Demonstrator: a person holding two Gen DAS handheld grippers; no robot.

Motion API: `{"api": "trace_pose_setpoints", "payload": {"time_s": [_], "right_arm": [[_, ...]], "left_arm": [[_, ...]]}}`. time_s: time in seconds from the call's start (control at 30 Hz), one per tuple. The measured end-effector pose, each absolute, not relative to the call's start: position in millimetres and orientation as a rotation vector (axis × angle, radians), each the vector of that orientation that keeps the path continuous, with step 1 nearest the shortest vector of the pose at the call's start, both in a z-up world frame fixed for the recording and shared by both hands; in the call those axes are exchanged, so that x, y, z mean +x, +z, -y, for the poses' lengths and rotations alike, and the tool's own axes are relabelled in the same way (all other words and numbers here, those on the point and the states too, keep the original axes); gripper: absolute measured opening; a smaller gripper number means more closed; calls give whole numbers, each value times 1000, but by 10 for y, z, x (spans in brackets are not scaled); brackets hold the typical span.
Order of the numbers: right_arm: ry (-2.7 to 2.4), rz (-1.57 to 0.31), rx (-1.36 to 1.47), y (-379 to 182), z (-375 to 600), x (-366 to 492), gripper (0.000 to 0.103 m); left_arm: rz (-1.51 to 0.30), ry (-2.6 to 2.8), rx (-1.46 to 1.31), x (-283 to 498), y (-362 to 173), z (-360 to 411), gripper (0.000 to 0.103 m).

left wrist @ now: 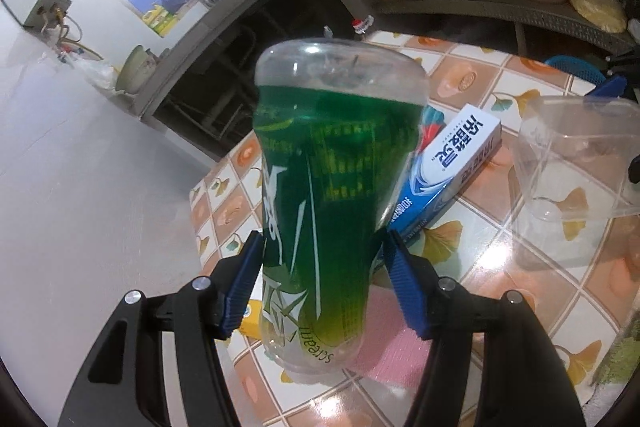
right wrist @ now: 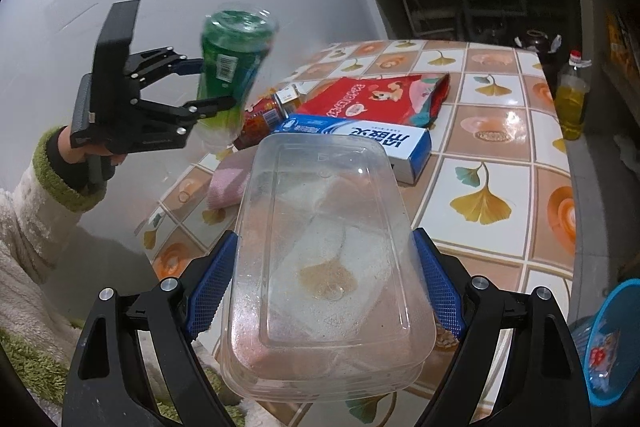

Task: Collect trash
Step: 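Lift and carry the green bottle and clear box toward the blue wastebasket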

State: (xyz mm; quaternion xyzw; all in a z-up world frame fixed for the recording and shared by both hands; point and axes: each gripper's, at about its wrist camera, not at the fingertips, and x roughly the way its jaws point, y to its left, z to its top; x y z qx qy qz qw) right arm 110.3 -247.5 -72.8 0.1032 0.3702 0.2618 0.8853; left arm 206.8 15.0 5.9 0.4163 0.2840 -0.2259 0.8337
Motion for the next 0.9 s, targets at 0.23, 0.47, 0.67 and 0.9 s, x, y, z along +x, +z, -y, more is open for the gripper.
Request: {"api": "trace_pose_setpoints", "payload": {"time_s": [0.23,0.47,0.67,0.9], "right_arm": [[548,-763,209,-683,2433,1057,81],[549,-742,201,-605,2396,973,81],[542,-715,206,-567,2441,893,81],[517,-674,243,-503,2595,746,81]], "left_arm": [[-568,-476,805,1930,324,-315,60],[-515,-486,754,1767,607,-368,59],[-469,-510,754,1600,767,-328,59],[-422,-549,753,1429,886,-172,58]]}}
